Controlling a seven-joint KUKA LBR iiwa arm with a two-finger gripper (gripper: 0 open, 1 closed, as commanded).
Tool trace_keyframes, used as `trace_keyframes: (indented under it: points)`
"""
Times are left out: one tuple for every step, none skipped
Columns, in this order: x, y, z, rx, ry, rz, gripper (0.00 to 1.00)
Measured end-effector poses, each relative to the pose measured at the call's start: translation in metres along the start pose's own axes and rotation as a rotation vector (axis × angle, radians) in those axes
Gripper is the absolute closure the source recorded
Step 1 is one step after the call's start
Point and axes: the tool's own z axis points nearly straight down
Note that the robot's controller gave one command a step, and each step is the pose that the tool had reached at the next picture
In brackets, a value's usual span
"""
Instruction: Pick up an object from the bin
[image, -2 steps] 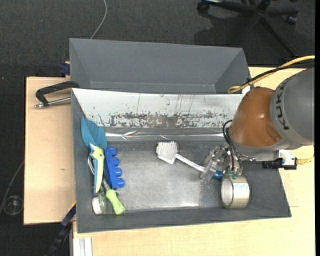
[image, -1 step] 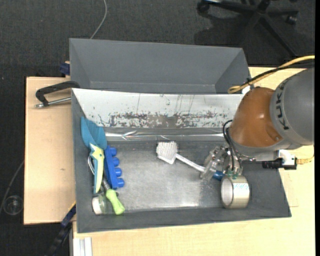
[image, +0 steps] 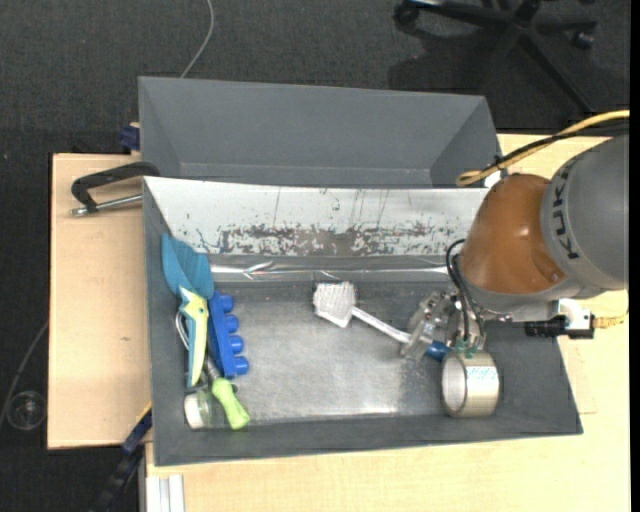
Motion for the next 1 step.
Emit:
trace_keyframes:
  points:
    - [0.0003, 0.0000, -0.0061, 0.000, 0.000, 0.000, 1.00]
